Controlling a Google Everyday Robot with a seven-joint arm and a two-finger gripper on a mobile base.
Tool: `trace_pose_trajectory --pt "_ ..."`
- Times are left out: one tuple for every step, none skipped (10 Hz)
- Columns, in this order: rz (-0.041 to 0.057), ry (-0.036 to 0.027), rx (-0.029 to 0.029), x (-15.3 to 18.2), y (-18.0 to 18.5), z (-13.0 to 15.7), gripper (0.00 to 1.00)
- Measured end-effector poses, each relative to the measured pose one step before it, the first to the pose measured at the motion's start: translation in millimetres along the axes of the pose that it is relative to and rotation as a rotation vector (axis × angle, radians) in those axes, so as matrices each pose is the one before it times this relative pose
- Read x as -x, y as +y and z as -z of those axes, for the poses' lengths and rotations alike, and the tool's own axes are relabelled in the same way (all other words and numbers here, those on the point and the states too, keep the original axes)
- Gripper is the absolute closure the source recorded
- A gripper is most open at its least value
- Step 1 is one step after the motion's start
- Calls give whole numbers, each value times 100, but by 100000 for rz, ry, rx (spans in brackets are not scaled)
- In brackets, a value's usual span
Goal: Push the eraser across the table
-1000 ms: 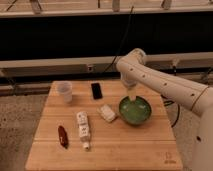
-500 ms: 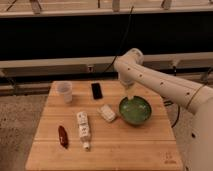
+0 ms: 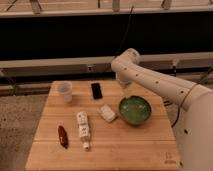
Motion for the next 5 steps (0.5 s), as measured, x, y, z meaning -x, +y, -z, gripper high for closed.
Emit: trace_pose_trajectory --pt "523 -26 -151 96 -159 -161 51" --pt "478 -147 -113 16 -119 -208 61" --pt "743 -277 -126 165 -355 -357 71" --pt "795 -415 -212 306 -419 -270 79" --pt "602 -414 -50 318 -399 -285 91"
